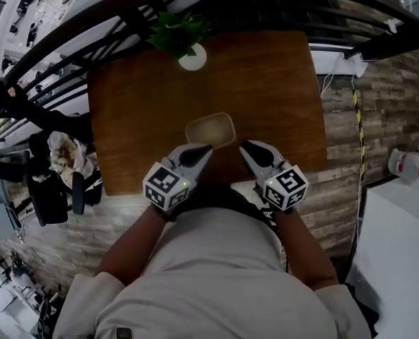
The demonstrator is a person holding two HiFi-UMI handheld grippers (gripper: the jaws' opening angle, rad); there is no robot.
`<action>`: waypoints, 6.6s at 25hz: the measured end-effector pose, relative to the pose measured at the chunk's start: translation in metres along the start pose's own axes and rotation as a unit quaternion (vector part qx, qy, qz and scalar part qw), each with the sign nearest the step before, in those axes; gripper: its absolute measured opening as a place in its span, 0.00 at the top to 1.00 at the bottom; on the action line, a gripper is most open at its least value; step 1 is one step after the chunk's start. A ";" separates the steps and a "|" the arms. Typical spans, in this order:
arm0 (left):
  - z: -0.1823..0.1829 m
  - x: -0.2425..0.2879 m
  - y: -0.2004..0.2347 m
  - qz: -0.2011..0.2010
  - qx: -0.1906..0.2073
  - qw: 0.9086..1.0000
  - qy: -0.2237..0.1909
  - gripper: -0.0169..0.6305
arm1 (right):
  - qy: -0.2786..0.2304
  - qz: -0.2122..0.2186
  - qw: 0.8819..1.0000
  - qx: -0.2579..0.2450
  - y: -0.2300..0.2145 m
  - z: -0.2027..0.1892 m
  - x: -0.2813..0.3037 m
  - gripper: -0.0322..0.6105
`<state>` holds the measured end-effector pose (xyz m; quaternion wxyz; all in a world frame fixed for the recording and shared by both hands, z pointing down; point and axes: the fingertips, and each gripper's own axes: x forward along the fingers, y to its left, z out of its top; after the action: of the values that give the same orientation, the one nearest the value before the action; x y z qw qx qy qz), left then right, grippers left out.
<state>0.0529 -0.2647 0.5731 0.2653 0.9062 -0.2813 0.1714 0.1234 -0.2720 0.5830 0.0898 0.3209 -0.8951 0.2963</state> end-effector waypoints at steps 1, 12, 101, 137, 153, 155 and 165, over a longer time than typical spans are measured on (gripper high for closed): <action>-0.003 0.004 0.002 -0.002 -0.001 1.000 0.003 0.97 | 0.002 0.000 1.000 0.001 -0.003 -0.003 0.003 0.85; -0.037 0.033 0.029 -0.003 -0.023 0.999 0.038 0.97 | 0.026 0.003 0.999 0.040 -0.041 -0.054 0.027 0.83; -0.043 -0.005 0.018 0.037 -0.055 0.998 -0.003 0.97 | 0.017 0.123 0.980 0.156 0.018 -0.056 0.041 0.94; 0.056 -0.096 -0.020 0.051 0.030 0.994 -0.091 0.97 | -0.088 0.080 0.993 -0.004 0.094 0.084 -0.030 0.94; 0.037 -0.177 -0.024 -0.028 0.076 0.994 -0.079 0.97 | -0.143 -0.005 0.990 -0.001 0.178 0.064 -0.013 0.94; 0.029 -0.193 -0.026 -0.037 0.082 0.993 -0.079 0.97 | -0.152 -0.017 0.988 0.002 0.192 0.056 -0.012 0.94; -0.034 -0.270 -0.037 -0.081 0.094 0.990 -0.062 0.97 | -0.184 -0.067 0.981 0.016 0.274 0.001 -0.005 0.94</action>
<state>-0.1419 -0.1063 0.4626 0.1742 0.9558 -0.2050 0.1185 -0.0447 -0.1011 0.4511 -0.0621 0.4303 -0.8680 0.2399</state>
